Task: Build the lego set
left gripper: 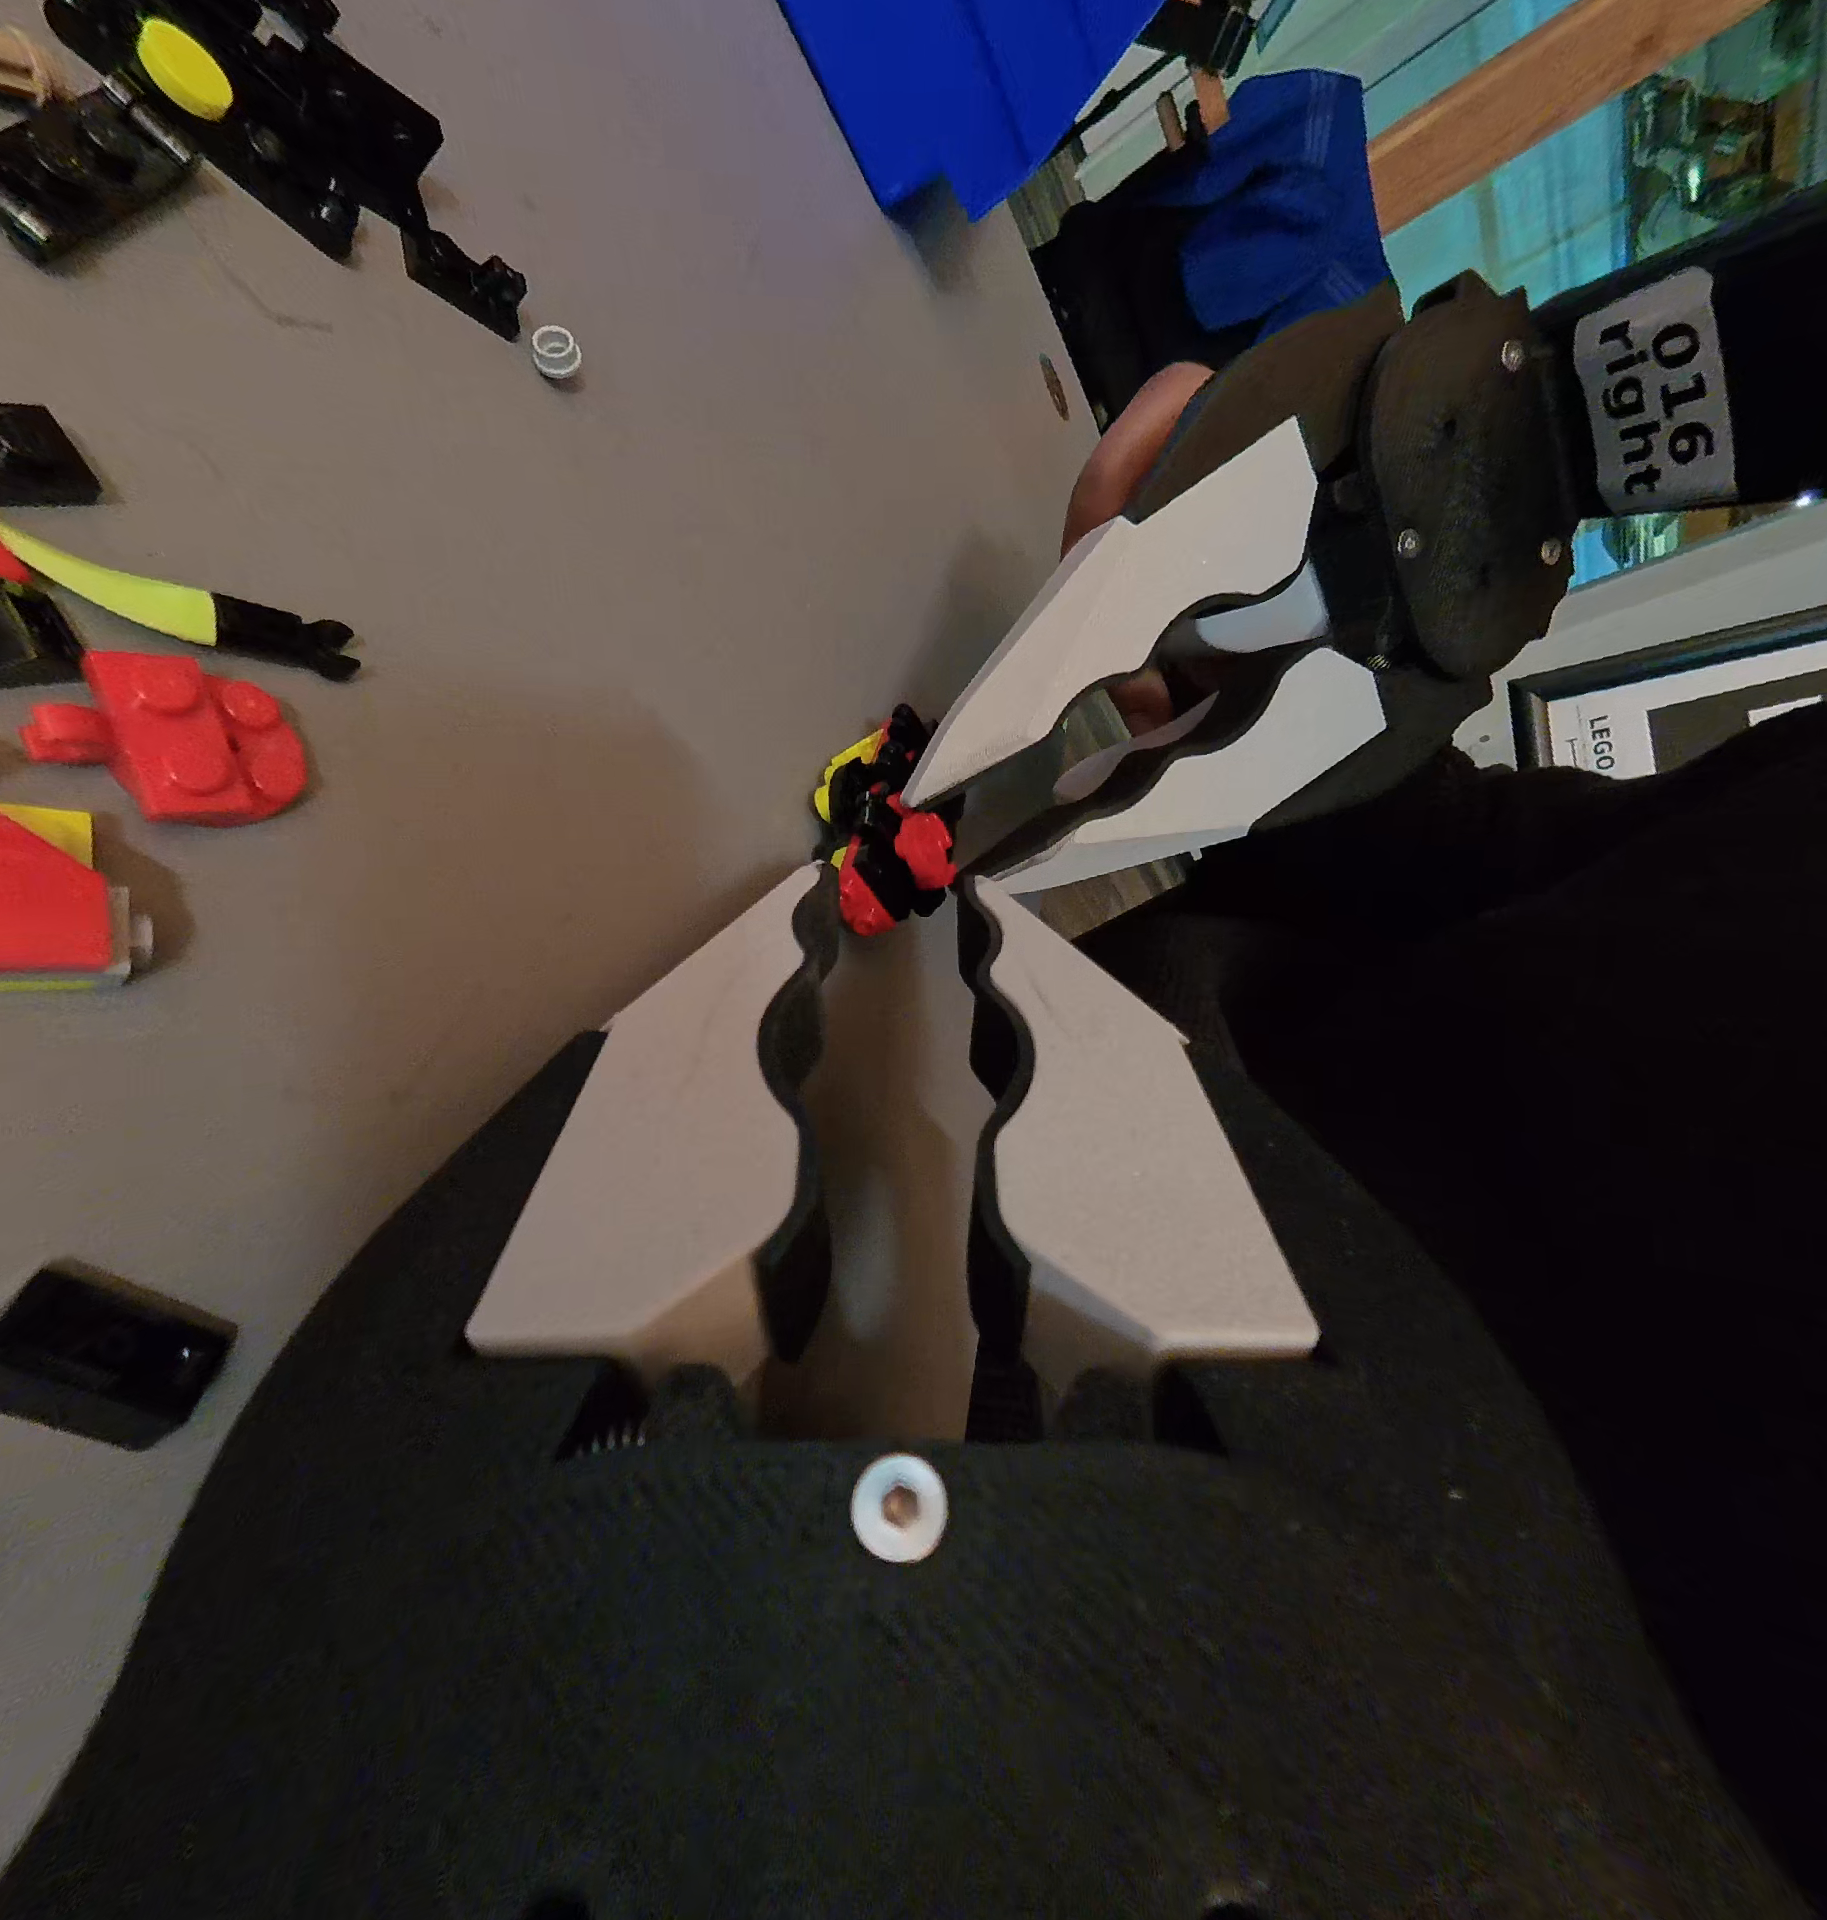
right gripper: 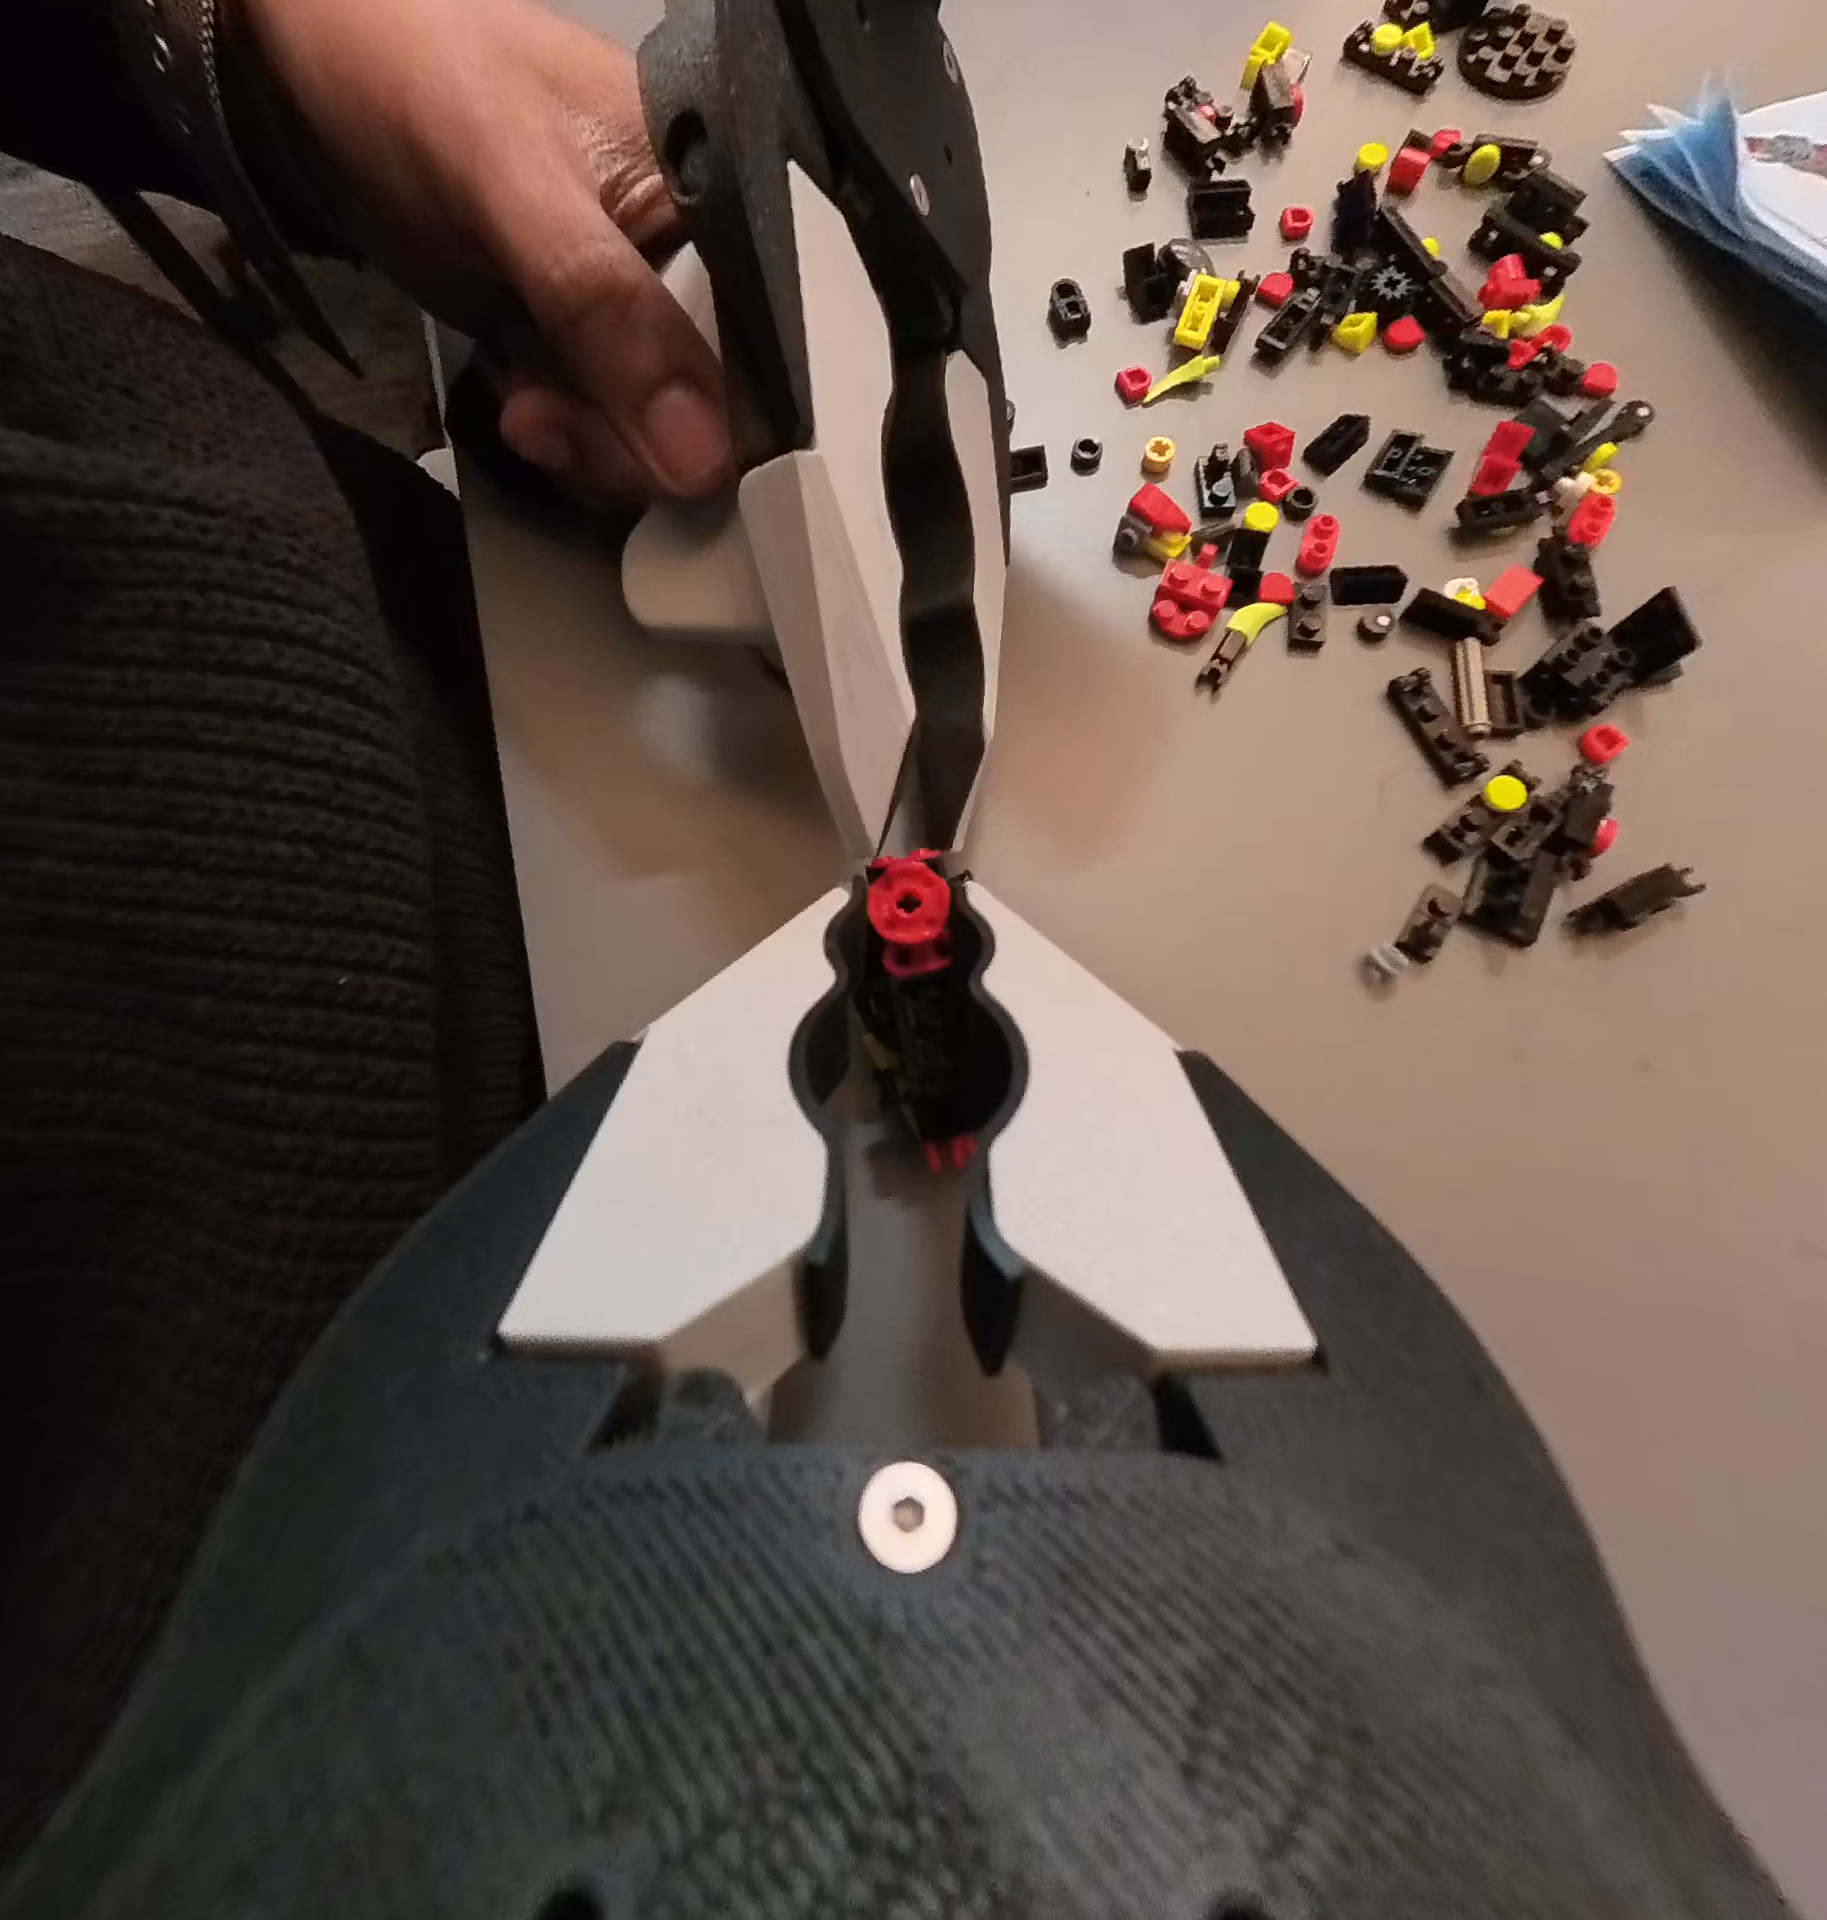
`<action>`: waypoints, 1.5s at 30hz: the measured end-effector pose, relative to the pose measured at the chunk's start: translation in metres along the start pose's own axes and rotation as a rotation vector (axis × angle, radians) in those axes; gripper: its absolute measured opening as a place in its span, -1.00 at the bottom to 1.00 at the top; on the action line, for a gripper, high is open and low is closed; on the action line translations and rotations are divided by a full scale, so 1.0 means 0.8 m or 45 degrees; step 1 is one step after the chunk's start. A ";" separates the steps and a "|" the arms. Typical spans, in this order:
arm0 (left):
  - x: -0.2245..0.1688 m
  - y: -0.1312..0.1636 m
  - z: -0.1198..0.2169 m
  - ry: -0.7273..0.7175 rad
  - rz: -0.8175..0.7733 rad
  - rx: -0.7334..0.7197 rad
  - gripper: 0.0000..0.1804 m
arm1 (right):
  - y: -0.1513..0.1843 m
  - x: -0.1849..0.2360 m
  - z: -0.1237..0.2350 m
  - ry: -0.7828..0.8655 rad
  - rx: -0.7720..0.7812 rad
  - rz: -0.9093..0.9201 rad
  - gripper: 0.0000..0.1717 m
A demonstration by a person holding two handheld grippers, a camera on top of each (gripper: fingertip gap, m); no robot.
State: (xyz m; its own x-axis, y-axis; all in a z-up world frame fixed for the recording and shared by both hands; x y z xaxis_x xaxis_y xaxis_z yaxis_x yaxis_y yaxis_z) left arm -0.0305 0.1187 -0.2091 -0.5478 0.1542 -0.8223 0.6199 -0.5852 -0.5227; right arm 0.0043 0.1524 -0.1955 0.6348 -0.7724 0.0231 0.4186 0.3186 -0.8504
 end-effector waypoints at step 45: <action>0.001 0.000 0.000 -0.008 0.001 -0.004 -0.78 | 0.003 -0.001 -0.003 -0.044 -0.014 -0.003 -0.83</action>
State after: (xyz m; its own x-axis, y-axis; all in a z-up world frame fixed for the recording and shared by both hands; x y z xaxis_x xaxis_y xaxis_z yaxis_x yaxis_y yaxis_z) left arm -0.0310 0.1191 -0.2095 -0.5504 0.1488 -0.8215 0.6223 -0.5828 -0.5225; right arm 0.0034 0.1524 -0.1987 0.6558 -0.7538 0.0429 0.4131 0.3107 -0.8560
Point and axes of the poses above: each gripper's, where its closed fingertips meet, z back along the fingers, y out of its underside, x = y × z across the jaws, the point moved 3 cm from there along z, back along the fingers, and after that the axes turned 11 degrees about -x, right-handed, at the moved point
